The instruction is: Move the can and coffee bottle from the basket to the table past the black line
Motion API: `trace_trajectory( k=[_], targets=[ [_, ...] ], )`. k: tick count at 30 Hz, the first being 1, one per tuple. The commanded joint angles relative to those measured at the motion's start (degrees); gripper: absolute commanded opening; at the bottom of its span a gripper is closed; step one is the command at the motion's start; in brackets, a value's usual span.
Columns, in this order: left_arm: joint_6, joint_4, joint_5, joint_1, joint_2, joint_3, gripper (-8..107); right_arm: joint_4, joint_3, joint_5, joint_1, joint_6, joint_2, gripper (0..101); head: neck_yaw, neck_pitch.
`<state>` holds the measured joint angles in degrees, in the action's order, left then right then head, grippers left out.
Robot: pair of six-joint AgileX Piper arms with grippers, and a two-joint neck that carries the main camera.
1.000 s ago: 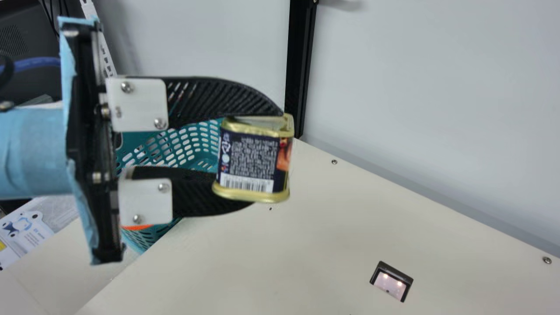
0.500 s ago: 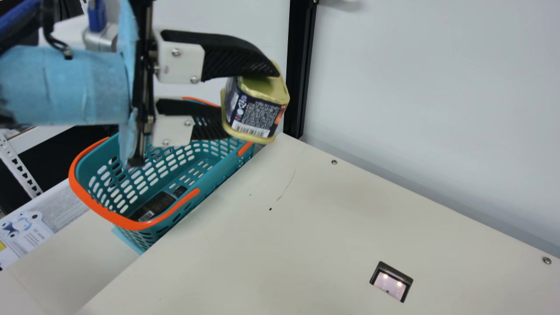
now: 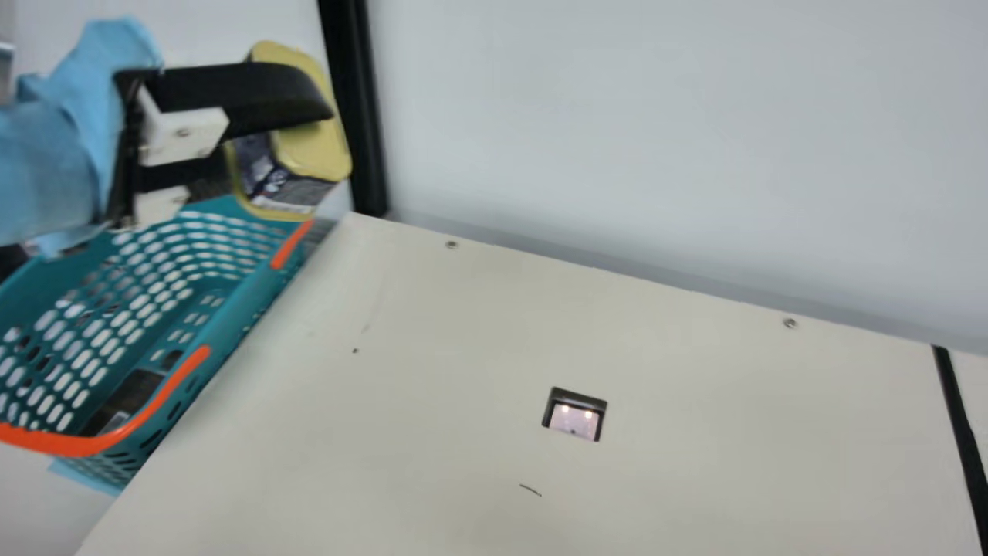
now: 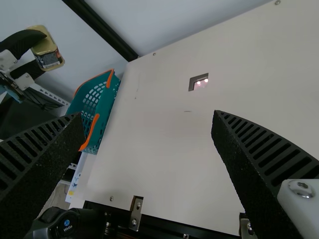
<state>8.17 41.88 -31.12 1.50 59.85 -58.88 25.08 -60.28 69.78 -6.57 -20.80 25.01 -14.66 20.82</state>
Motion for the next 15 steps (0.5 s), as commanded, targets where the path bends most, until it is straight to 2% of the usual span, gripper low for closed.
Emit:
trace_trajectory(
  k=[1,13,15],
  targets=[
    [-3.48,-0.36,2.54,-1.35,-0.15,1.18,10,0.00,0.00,0.00,0.00,0.00,0.00,101,2.74,-0.77],
    [-18.84,1.90,11.88,-9.11,-1.88,7.81,10,0.00,0.00,0.00,0.00,0.00,0.00,101,12.44,-7.26],
    [-21.45,2.50,13.61,-10.38,-2.48,8.97,10,0.00,0.00,0.00,0.00,0.00,0.00,101,12.44,-7.26]
  ],
)
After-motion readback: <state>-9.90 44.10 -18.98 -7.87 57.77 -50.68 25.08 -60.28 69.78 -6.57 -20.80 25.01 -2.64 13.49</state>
